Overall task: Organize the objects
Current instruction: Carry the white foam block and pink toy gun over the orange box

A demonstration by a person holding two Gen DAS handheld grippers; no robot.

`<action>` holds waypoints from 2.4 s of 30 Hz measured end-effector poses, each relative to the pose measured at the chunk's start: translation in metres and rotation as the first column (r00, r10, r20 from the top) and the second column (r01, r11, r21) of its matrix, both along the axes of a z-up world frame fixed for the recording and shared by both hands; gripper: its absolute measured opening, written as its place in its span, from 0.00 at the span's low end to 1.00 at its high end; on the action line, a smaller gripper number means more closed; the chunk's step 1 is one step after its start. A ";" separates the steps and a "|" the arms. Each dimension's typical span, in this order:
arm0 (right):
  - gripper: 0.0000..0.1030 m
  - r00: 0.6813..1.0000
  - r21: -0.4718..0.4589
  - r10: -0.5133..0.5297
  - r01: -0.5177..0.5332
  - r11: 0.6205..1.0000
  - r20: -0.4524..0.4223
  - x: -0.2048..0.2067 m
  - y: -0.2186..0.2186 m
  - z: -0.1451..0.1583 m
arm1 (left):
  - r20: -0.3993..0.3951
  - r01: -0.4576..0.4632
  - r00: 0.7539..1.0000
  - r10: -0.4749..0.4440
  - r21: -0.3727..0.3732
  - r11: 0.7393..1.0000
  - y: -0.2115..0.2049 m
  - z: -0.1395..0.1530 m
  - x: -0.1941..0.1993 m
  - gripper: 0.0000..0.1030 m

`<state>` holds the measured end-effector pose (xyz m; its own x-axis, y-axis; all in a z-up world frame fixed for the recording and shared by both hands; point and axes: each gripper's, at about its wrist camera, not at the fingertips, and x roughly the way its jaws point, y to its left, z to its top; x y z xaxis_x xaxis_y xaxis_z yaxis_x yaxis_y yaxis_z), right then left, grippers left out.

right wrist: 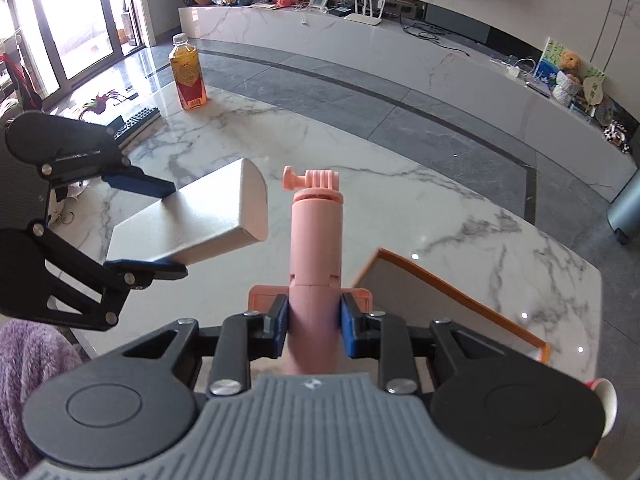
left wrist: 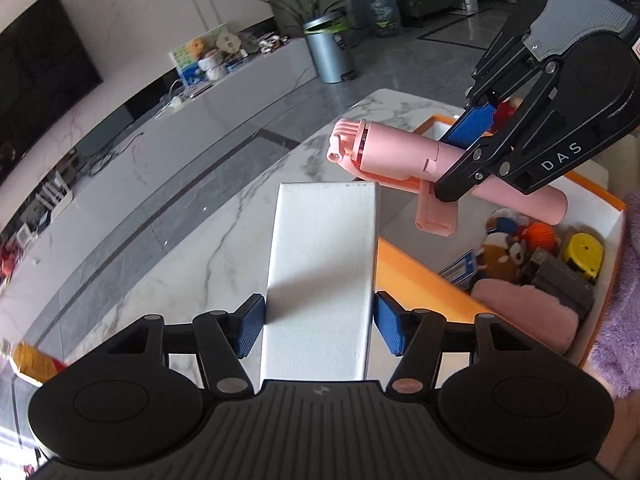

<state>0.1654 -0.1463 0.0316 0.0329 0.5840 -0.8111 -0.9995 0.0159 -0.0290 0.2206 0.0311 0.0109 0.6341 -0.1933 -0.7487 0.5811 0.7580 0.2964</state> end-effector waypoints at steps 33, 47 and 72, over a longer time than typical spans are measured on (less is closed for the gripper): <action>0.28 0.987 -0.251 0.060 -0.021 0.968 0.146 0.151 -0.072 -0.041 | -0.141 0.427 0.904 -0.404 0.279 0.860 -0.197 -0.130 0.080 0.67; 0.28 0.989 -0.248 0.076 -0.043 0.968 0.125 0.158 -0.043 -0.057 | -0.165 0.443 0.896 -0.411 0.322 0.837 -0.190 -0.165 0.107 0.68; 0.28 0.980 -0.221 0.120 -0.083 0.972 0.159 0.141 -0.034 -0.049 | -0.065 0.439 0.894 -0.443 0.323 0.839 -0.165 -0.127 0.083 0.69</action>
